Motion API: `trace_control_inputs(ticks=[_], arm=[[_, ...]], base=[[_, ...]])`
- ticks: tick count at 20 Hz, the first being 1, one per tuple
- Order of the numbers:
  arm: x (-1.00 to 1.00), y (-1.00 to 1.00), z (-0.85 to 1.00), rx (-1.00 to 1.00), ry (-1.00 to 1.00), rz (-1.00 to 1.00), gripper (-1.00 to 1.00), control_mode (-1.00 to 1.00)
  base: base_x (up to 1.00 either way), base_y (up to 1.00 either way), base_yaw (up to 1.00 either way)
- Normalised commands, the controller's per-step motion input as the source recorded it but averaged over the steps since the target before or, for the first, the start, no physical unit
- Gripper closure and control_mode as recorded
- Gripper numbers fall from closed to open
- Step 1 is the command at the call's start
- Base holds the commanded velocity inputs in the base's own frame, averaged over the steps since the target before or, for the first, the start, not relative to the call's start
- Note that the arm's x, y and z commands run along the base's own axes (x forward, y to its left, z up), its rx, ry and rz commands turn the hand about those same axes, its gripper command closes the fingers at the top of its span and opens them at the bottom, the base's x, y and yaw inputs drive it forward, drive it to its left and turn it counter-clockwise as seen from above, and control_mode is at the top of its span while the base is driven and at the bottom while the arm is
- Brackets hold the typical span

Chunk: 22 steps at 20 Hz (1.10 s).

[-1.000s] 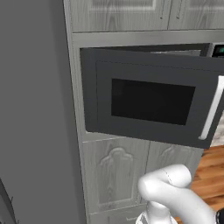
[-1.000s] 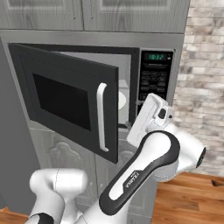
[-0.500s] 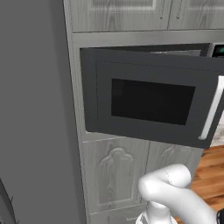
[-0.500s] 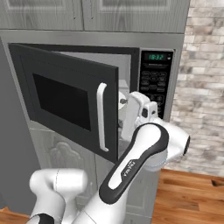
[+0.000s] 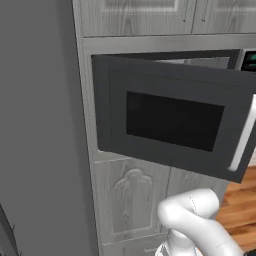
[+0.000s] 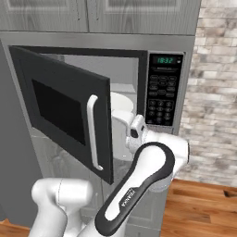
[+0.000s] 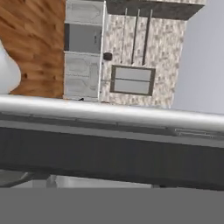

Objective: Open the microwave door.

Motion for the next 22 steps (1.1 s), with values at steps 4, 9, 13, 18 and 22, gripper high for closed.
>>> trace_control_inputs(ticks=[4,9,13,18,22], arm=[[-0.99,0.6,0.0,-0.13,0.0,0.46,-1.0,-1.0],[-0.78,1.0,-0.01,-0.14,0.0,0.41,-1.0,-1.0],[-0.62,1.0,-0.12,-0.09,-0.06,0.35,-1.0,-1.0],[-0.66,1.0,-0.26,-0.03,-0.27,0.24,-1.0,-1.0],[-0.26,1.0,-0.2,0.0,-0.27,0.12,-1.0,-1.0]], base=[[0.0,0.0,0.0],[0.0,0.0,0.0],[0.0,0.0,0.0],[0.0,0.0,0.0],[0.0,0.0,0.0]])
